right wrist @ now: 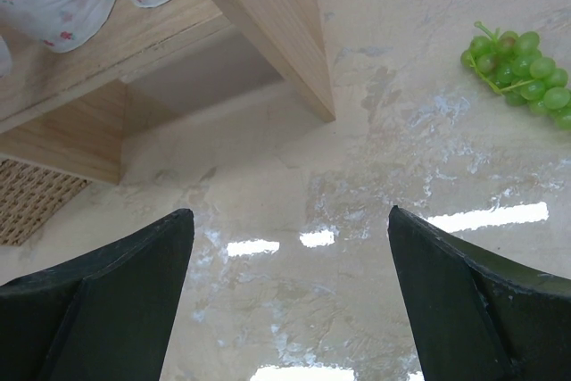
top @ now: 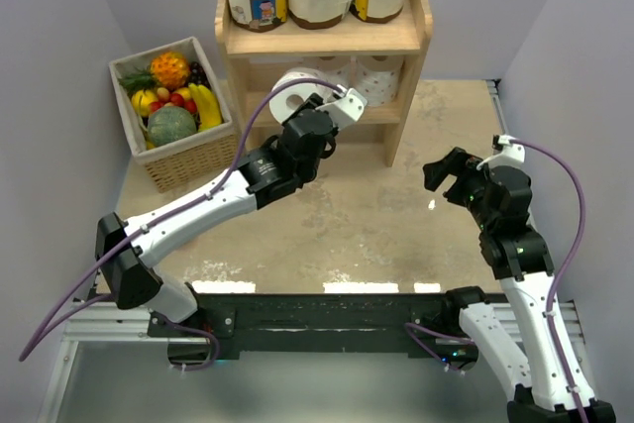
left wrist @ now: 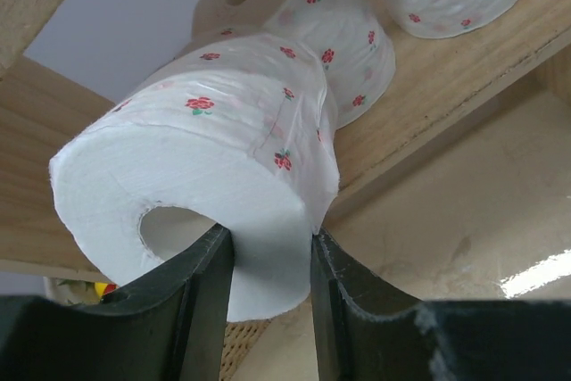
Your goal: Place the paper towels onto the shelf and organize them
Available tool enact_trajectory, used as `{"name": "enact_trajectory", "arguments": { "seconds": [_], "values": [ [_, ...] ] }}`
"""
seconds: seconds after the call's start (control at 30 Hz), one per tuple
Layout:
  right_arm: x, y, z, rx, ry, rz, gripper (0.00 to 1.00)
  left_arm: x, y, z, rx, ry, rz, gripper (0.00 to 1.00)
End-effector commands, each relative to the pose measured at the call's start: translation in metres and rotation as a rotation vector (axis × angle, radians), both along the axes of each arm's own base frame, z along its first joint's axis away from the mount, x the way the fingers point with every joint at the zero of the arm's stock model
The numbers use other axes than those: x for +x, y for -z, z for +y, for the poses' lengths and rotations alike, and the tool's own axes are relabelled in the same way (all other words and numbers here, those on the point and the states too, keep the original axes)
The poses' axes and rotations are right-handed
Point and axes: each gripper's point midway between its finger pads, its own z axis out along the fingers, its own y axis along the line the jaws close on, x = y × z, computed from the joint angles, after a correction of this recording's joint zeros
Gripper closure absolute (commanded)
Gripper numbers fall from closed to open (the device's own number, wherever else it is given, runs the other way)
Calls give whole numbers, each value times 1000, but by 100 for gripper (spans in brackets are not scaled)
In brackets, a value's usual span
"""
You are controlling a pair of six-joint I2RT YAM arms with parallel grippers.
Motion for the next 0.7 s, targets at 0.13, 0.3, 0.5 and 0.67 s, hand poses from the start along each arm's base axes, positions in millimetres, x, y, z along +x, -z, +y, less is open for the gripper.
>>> {"name": "enact_trajectory", "arguments": {
  "seconds": [0.13, 0.3, 0.5, 0.67],
  "values": [
    [-1, -23, 1, -7, -19, -56, 6, 6, -36, 32, 71, -84, -74, 67],
    [0, -24, 2, -6, -19, -59, 6, 8, -26, 41, 106, -74, -44, 66],
    [-1, -27, 2, 1, -20, -63, 6, 5, -15, 42, 122, -49, -25, 67],
    [-1, -27, 2, 4, -21, -61, 6, -2, -12, 47, 135, -14, -10, 66]
  ]
}}
